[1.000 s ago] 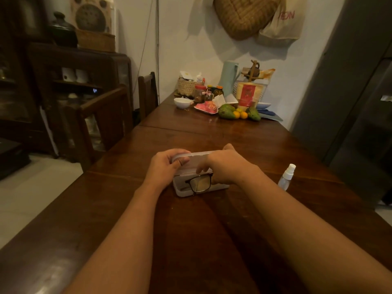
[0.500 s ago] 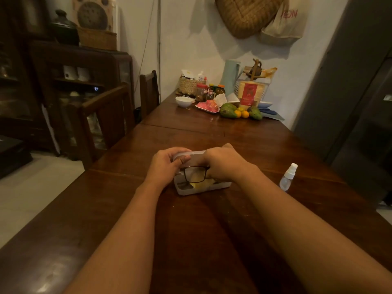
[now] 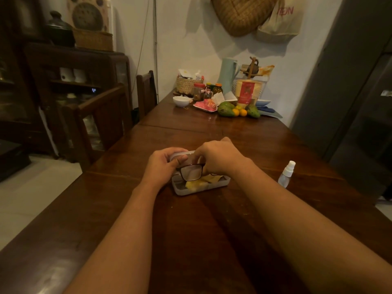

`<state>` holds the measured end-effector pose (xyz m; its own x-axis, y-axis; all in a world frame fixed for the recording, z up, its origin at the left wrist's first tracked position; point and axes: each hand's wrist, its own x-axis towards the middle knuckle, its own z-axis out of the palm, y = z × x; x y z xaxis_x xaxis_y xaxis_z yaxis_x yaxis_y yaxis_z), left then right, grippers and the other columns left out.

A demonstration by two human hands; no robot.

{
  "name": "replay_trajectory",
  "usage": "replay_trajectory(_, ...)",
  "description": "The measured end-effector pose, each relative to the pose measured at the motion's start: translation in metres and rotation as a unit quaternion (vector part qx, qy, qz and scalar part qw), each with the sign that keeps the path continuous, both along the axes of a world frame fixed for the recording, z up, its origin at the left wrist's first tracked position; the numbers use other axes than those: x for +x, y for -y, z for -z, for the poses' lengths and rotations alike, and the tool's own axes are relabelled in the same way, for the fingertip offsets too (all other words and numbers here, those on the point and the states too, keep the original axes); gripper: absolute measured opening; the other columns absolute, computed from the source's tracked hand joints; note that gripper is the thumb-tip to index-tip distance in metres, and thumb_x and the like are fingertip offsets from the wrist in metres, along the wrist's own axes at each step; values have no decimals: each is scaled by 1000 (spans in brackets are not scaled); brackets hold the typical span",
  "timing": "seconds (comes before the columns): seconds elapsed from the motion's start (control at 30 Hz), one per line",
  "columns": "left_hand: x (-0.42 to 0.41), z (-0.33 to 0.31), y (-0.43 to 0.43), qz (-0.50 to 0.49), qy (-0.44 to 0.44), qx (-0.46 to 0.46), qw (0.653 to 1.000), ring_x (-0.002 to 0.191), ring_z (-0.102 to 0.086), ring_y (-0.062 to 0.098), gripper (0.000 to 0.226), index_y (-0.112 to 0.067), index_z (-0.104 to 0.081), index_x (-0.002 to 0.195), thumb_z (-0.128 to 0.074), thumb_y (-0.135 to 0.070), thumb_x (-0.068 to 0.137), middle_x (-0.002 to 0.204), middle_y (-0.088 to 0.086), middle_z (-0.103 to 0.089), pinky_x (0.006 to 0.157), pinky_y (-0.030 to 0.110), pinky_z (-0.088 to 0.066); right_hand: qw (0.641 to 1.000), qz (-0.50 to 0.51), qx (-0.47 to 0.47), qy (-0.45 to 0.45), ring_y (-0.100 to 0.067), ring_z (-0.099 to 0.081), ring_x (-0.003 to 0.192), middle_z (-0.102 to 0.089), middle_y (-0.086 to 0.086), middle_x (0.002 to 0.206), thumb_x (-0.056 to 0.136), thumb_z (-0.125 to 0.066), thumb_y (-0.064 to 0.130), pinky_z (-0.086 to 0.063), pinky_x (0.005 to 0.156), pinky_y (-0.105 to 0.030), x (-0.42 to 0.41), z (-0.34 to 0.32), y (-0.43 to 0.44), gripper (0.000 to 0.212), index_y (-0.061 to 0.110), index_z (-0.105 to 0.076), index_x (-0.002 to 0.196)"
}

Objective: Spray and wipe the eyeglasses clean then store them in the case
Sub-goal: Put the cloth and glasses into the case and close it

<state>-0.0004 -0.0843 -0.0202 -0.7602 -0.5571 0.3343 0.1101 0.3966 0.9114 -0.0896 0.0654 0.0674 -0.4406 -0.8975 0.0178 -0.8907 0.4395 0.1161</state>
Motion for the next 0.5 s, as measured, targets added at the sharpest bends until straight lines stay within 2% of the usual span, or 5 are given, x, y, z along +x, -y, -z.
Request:
replay_trajectory(0.23,1,0,0,7,-16,23,1000,85,-70,11,17,-35,-75,91,-74,-20,83,90,-7,-75,76,33,-58,1000,19,12,-17,-13,-60,101,-64,14,101,85,-72,29,-36,92,-46,-5,13,0,23,40,-64,104)
replay_trajectory(0.33,1,0,-1,10,-19,38,999,83,-71,12,16,-33,-75,90,-75,-19,82,89,-5,-75,75,34,-58,1000,20,6,16,-13,-59,103,-66,13,105,80,-74,32,-36,91,-44,-7,17,-3,30,39,-66,108)
replay_trajectory(0.5,2,-1,-1,5,-10,48,999,86,-71,15,15,-30,-76,92,-75,-19,81,92,-3,-75,77,37,-59,994,24,-8,103,-11,-60,105,-70,14,108,75,-68,21,-42,85,-37,-9,17,-11,42,41,-69,111)
